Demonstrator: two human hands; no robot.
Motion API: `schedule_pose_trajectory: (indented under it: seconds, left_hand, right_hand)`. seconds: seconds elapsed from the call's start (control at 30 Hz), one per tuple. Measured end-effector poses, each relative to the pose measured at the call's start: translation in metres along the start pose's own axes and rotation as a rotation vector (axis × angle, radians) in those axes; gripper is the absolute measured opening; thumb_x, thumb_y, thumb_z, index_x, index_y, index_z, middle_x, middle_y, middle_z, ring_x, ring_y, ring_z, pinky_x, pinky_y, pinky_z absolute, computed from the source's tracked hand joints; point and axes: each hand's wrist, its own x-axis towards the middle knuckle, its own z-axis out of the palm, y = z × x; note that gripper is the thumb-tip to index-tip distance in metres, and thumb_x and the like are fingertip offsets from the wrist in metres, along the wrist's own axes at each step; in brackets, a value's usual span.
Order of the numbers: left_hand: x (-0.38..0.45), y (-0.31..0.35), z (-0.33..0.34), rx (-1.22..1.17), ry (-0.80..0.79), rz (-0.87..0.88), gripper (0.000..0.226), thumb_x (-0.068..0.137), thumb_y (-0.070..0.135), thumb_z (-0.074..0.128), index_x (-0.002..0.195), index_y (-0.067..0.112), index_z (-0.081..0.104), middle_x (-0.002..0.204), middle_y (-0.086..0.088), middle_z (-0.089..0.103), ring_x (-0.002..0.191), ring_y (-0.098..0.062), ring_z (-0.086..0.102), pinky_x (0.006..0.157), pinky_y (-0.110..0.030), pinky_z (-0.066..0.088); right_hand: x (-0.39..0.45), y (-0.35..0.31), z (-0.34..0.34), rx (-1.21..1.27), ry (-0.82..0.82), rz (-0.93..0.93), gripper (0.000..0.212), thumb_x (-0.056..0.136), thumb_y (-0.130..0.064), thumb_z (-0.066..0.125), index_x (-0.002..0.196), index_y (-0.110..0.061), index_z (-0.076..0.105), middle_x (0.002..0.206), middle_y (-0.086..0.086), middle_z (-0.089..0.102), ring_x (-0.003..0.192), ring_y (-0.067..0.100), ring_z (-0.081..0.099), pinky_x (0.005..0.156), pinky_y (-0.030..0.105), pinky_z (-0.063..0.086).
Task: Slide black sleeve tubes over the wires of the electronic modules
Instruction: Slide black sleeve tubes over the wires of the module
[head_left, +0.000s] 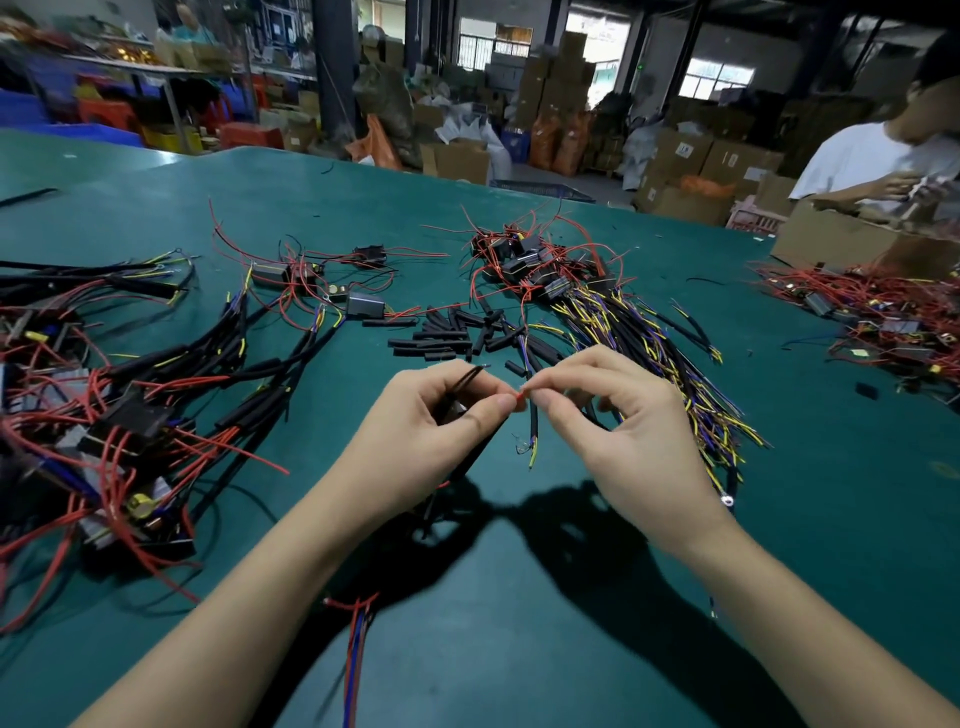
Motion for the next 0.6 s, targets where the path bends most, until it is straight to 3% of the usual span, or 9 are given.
schedule_pose_trajectory:
  seconds: [0.13,0.23,0.3,0.43,0.6]
  left_hand:
    - [0.003,0.001,-0.007,0.082,-0.073,0.05,0.008,0.088,0.019,0.063,0.082,0.019,0.068,0.063,0.009,0.056,0.055,-0.008,0.039,0.053,-0.021,0.032]
    - [0.0,0.0,-0.003,0.114,-0.016,0.074,0.009,0.088,0.014,0.064,0.08,0.017,0.066,0.059,0.014,0.054,0.051,0.0,0.041,0.053,-0.012,0.033]
    - [-0.003,0.002,0.003,0.2,0.076,0.163,0.008,0.084,0.011,0.069,0.082,0.016,0.063,0.059,0.014,0.057,0.054,0.001,0.05,0.057,-0.006,0.035]
    - [-0.006,0.003,0.005,0.421,0.162,0.332,0.02,0.08,0.021,0.068,0.099,0.019,0.061,0.067,0.008,0.06,0.062,-0.012,0.056,0.067,-0.026,0.046]
    - [-0.005,0.003,-0.001,0.703,0.172,0.521,0.014,0.082,0.021,0.065,0.092,0.013,0.069,0.071,0.005,0.06,0.067,-0.015,0.053,0.067,-0.033,0.043]
  right_hand:
    - [0.006,0.002,-0.006,0.113,-0.122,0.118,0.017,0.085,-0.008,0.069,0.079,-0.024,0.074,0.08,-0.001,0.064,0.063,0.004,0.05,0.06,0.019,0.038]
    - [0.008,0.0,-0.003,0.239,-0.129,0.229,0.02,0.084,-0.008,0.068,0.075,-0.025,0.073,0.074,0.006,0.062,0.06,0.007,0.048,0.061,0.021,0.038]
    - [0.009,0.0,-0.002,0.275,-0.129,0.306,0.018,0.084,-0.01,0.069,0.073,-0.023,0.074,0.063,0.002,0.058,0.058,0.008,0.046,0.059,0.022,0.037]
    - [0.009,-0.004,-0.003,0.325,-0.166,0.36,0.016,0.085,-0.01,0.068,0.074,-0.021,0.075,0.052,-0.012,0.059,0.053,0.0,0.049,0.056,0.009,0.04]
    - [0.01,-0.007,-0.006,0.318,-0.179,0.397,0.01,0.084,-0.012,0.069,0.078,-0.017,0.075,0.05,-0.011,0.057,0.051,0.001,0.049,0.055,0.009,0.04]
